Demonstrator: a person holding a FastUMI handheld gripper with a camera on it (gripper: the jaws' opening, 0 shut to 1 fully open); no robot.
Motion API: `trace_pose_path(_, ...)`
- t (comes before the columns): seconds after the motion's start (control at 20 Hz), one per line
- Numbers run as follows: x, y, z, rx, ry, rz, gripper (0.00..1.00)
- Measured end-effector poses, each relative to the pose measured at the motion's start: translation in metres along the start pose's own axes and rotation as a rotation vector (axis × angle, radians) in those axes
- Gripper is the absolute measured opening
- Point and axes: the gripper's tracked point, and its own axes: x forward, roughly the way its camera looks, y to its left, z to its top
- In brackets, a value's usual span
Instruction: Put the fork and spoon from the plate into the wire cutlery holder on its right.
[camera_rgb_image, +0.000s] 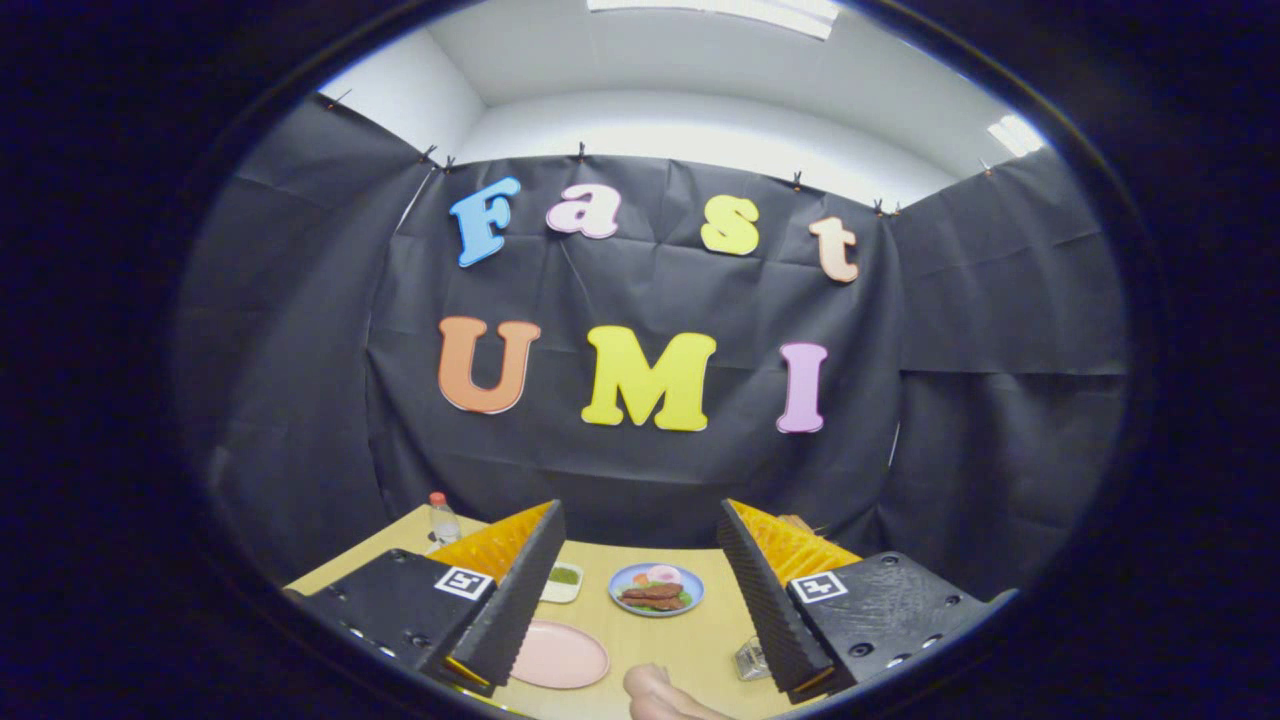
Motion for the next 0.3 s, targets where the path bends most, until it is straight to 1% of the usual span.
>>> trace_pose_path(0.1,-0.0074,0.0025,0.0016,0.033,-0.003,0.002,0.92)
trace_pose_path(0.15,-0.0079,0.0014,0.0038,0.04,-0.007,0.002,0.97)
trace_pose_path(0.3,-0.0073,-0.0023,-0.0005,0.039,0.005,-0.016,0.97)
